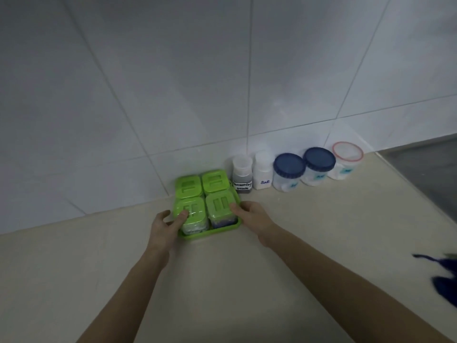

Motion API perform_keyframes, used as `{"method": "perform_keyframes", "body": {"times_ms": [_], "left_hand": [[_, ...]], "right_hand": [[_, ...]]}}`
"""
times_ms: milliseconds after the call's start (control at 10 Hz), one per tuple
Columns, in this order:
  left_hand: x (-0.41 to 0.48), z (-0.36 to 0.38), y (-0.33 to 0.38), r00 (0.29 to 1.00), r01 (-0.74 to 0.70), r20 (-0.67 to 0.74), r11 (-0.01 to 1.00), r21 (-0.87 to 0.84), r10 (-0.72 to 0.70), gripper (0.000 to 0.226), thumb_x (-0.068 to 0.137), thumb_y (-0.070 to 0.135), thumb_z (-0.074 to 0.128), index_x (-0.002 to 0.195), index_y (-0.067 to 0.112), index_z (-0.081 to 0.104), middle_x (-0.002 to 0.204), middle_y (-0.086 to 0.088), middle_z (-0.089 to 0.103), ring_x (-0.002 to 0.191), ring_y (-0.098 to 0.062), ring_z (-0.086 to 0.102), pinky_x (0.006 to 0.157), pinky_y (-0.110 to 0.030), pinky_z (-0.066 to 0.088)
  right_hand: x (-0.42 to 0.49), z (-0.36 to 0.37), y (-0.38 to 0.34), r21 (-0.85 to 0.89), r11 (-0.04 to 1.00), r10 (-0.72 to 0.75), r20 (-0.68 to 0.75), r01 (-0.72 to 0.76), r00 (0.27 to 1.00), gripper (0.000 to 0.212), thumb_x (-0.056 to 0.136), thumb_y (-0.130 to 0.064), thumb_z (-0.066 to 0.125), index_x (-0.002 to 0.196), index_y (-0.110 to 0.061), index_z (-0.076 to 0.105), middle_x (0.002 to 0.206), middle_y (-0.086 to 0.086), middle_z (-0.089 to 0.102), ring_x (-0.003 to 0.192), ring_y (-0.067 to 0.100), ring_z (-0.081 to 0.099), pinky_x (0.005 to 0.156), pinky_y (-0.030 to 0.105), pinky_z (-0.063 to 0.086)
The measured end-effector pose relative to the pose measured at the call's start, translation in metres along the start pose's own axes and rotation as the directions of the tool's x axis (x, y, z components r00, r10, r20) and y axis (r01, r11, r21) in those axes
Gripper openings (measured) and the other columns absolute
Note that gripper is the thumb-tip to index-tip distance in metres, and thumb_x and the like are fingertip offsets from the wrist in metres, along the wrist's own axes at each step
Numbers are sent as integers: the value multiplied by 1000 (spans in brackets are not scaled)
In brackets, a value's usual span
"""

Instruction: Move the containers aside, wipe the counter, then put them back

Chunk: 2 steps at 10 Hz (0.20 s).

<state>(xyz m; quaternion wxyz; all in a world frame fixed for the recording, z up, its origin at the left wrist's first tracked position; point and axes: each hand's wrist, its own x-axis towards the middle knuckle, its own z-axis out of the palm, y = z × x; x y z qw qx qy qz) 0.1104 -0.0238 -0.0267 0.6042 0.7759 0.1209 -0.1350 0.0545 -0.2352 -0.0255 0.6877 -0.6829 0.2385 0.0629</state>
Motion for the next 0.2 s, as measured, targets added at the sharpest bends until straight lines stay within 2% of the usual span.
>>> {"method": "perform_keyframes", "body": {"times_ms": [100,200], "left_hand": [[-2,2,2,1000,11,-4,1000,7,-11,65,85,33,69,136,5,40,113,-16,58,98,-25,58,87,-32,44],[-20,-6,-12,995,34,-89,999,3,-34,60,86,51,59,128,9,49,119,-11,59,110,-28,57,99,-41,45]], "right_hand": [[0,-2,-3,-103,994,-41,-1,41,999,36,91,-33,59,110,-4,66,109,10,71,102,22,66,95,33,51],[-14,-9,0,-345,930,-161,-77,125,984,38,92,-34,55,105,1,63,101,13,66,96,25,62,86,32,46]]}}
